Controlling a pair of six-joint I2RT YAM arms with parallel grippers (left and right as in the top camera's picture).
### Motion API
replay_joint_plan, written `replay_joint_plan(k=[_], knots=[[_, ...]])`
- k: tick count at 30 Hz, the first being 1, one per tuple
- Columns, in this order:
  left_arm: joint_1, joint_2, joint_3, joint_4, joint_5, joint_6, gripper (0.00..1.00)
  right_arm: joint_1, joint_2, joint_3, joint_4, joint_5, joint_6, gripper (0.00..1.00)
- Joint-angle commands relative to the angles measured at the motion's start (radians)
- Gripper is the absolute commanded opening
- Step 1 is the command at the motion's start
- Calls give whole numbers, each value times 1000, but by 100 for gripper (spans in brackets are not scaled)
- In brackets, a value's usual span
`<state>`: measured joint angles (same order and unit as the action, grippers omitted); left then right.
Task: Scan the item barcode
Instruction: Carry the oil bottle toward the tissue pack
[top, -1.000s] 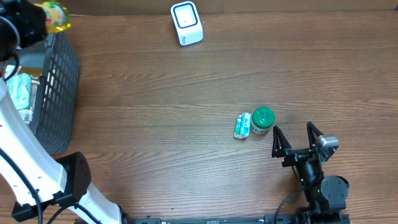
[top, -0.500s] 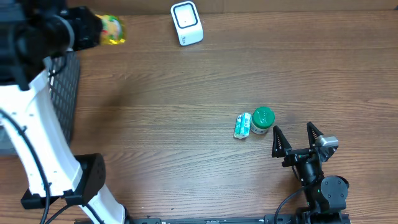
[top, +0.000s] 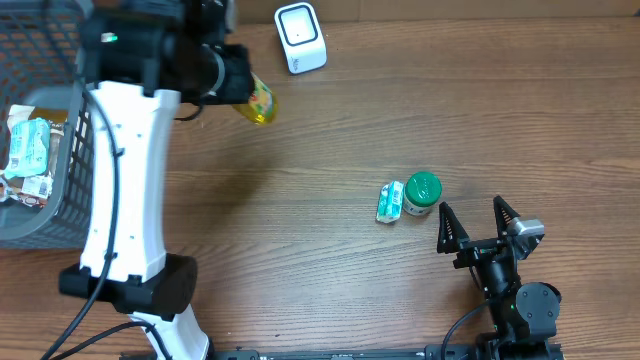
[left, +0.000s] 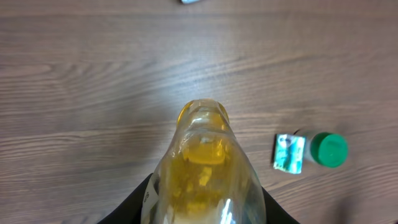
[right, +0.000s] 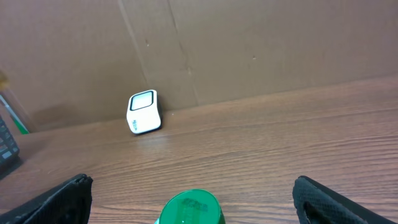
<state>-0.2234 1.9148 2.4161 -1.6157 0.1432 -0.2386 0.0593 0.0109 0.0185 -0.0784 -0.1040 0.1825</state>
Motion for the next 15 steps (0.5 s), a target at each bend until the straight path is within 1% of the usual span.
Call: replay_joint_plan(k=[1, 7, 15], knots=[[-63, -6, -107, 54, -42, -56, 24, -5, -8, -10, 3, 6, 0, 100], [-137, -6, -296, 175, -42, -96, 24, -5, -8, -10, 4, 6, 0, 100], [-220, -6, -518, 320, -42, -221, 24, -5, -8, -10, 3, 6, 0, 100]])
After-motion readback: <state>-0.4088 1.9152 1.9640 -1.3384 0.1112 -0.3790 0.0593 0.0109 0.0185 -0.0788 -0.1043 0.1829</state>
